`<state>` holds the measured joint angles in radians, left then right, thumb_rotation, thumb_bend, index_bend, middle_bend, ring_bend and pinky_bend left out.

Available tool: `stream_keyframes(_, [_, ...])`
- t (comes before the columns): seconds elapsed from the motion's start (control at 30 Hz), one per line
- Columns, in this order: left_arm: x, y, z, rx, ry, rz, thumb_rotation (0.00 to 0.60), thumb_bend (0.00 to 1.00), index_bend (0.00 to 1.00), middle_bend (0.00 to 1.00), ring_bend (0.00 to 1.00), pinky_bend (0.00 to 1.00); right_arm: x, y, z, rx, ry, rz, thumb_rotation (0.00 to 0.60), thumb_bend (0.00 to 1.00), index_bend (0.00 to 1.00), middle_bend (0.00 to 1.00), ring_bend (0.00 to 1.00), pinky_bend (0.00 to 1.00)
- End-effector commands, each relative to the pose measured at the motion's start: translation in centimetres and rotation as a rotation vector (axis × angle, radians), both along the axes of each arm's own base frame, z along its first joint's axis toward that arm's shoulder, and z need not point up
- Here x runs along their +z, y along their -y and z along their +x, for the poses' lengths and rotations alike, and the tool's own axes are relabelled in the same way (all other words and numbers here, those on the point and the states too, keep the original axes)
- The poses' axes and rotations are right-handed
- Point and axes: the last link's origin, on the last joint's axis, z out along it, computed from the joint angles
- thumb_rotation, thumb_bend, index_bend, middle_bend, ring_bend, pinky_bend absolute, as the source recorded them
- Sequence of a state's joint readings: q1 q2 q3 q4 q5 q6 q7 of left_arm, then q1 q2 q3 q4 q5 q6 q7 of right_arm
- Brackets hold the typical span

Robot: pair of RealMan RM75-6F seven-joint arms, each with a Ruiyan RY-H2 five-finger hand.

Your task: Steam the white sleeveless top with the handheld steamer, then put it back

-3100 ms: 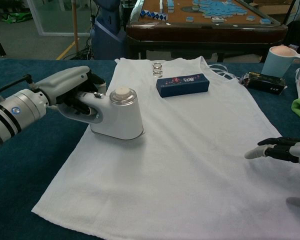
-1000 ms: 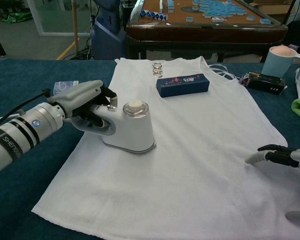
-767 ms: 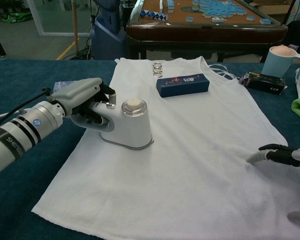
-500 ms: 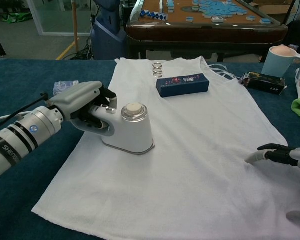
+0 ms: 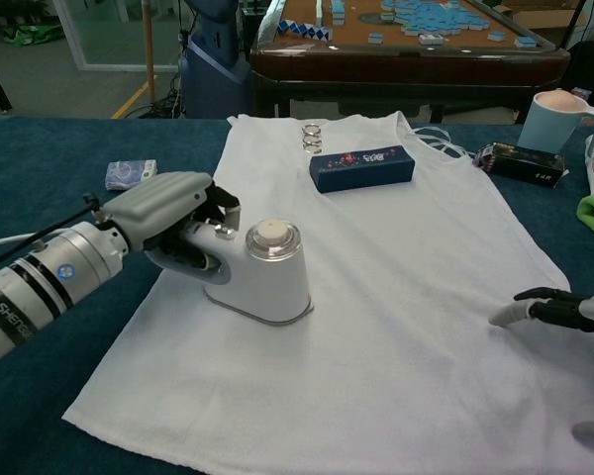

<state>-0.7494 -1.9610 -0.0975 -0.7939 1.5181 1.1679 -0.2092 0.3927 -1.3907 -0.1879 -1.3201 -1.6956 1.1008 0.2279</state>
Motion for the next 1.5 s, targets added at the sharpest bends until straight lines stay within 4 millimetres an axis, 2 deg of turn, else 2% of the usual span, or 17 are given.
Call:
stream_keyframes(0.03, [0.0,-0.4,0.0,-0.011,-0.026,0.019,0.600,0.33,0.96,0.91,0.77,0.81,0.1,0.0,-0.1,-0.003,0.000,-0.002,0.600,0.17,0.14,0.15,0.04,0.13])
stream_keyframes(0.63, [0.6,-3.7,-0.5,0.014,-0.069,0.096,0.600,0.33,0.96,0.91,0.77,0.80,-0.1,0.3,0.2,-0.006,-0.001,-0.003,0.600,0.17,0.14,0.15,0.04,0.13])
stream_keyframes(0.83, [0.1,-2.7,-0.5,-0.005,-0.053,0.072,0.600,0.33,0.96,0.91,0.77,0.80,-0.3,0.4,0.5,0.006,0.003,0.000,0.600,0.17,0.14,0.15,0.04,0.13])
stream_keyframes(1.23, [-1.6,-0.1,1.5,-0.061,-0.055,0.035,0.600,0.33,0.96,0.91,0.77,0.80,-0.2,0.2,0.6,0.012,0.012,0.003,0.600,0.17,0.14,0.15,0.04,0.13])
stream_keyframes(1.5, [-1.7,-1.0,1.5,-0.049,-0.084,0.052,0.600,0.33,0.96,0.91,0.77,0.80,-0.2,0.2,0.4,0.009,0.013,0.000,0.600,0.17,0.14,0.15,0.04,0.13])
